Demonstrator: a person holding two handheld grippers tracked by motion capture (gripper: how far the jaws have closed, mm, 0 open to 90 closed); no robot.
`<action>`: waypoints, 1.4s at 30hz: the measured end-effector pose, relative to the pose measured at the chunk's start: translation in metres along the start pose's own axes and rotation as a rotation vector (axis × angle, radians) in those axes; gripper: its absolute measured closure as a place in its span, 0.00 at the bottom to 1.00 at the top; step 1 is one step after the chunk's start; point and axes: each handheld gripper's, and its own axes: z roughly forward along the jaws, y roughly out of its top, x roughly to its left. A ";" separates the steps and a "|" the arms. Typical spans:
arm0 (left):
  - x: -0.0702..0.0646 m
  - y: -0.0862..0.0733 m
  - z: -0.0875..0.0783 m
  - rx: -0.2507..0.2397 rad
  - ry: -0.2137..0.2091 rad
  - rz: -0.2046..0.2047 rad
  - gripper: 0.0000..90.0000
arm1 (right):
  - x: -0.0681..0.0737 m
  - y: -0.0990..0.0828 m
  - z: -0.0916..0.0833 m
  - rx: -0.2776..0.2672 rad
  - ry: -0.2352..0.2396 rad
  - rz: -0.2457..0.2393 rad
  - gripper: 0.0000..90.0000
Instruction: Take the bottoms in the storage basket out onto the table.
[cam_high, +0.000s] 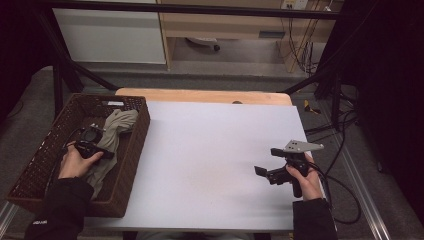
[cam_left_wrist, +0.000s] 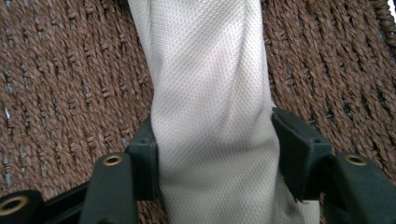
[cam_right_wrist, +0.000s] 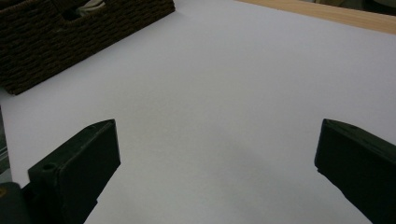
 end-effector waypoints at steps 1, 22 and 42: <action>0.000 0.000 0.000 0.000 -0.002 0.000 0.48 | 0.000 0.000 0.000 0.000 0.001 0.001 0.01; -0.006 0.002 -0.005 0.024 0.004 0.026 0.73 | 0.000 0.000 0.000 0.000 0.000 0.003 0.01; -0.003 0.005 -0.020 -0.004 -0.058 -0.013 0.81 | 0.000 0.000 -0.001 -0.002 -0.001 0.000 0.01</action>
